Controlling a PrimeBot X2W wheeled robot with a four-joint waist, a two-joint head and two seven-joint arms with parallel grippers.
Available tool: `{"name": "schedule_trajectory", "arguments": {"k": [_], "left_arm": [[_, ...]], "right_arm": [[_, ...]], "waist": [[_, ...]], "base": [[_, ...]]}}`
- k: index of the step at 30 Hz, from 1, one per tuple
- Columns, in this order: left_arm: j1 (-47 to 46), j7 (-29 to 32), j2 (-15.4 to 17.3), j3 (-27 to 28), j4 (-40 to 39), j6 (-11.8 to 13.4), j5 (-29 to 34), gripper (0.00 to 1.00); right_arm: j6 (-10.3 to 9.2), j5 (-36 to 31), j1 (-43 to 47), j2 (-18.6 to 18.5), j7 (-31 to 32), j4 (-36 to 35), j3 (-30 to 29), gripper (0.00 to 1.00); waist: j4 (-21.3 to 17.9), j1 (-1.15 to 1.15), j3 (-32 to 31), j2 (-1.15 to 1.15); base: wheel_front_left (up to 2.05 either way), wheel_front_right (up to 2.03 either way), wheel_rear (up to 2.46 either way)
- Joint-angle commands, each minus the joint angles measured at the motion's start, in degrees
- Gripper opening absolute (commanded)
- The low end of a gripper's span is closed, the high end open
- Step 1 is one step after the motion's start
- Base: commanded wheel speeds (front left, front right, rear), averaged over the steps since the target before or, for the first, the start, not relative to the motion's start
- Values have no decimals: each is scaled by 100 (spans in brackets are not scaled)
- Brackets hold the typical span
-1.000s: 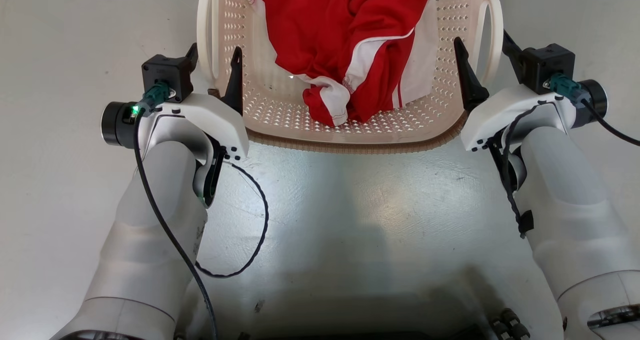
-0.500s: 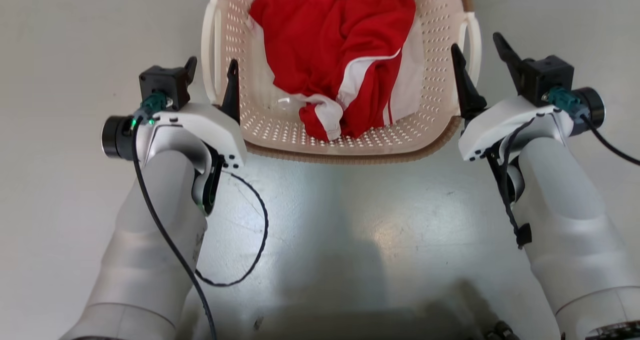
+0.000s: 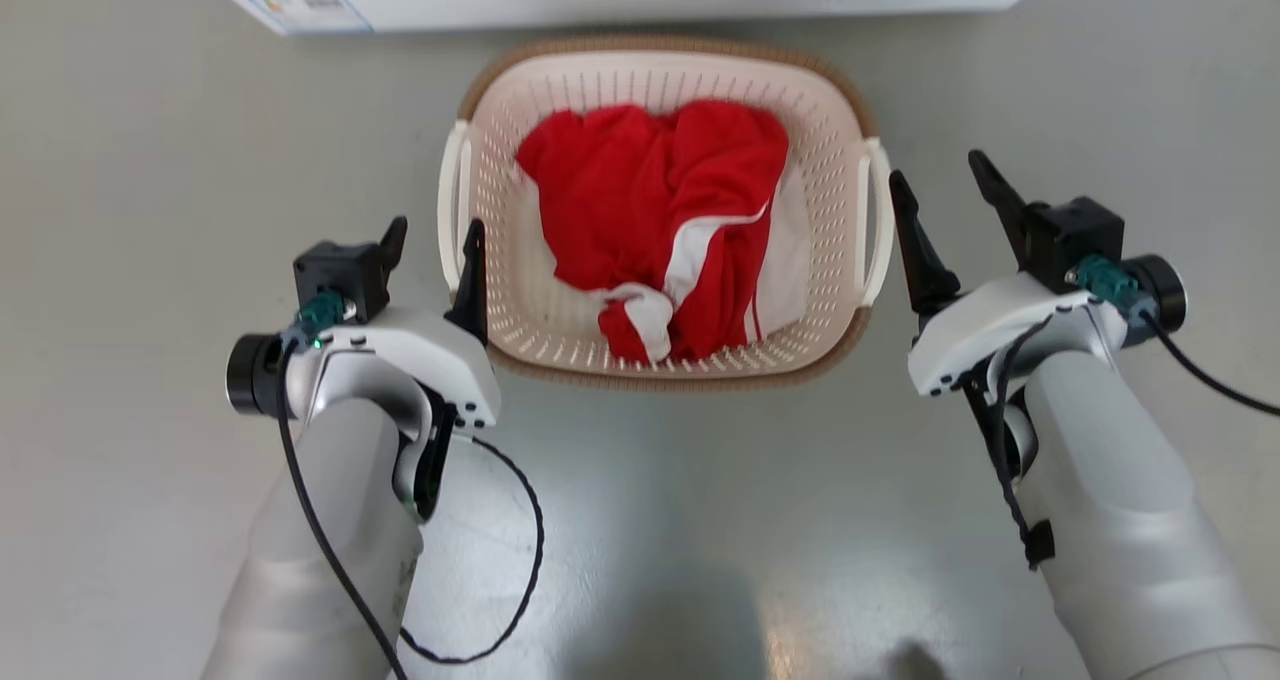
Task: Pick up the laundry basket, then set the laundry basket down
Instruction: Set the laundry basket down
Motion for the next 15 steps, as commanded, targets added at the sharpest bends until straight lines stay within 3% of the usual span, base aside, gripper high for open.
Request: {"name": "schedule_trajectory", "arguments": {"k": [1, 15], "left_arm": [[250, -29, 110, 141, -156, -1, -34, 100], [1424, -29, 109, 133, -1017, -127, -191, 100]], "right_arm": [[35, 28, 248, 89, -62, -143, 126, 100], [35, -107, 1195, 89, -62, -803, 15, 100]], "waist": [[-45, 0, -332, 0], [-97, 0, -1880, 0]], "base": [[0, 0, 0], [0, 0, 0]]}}
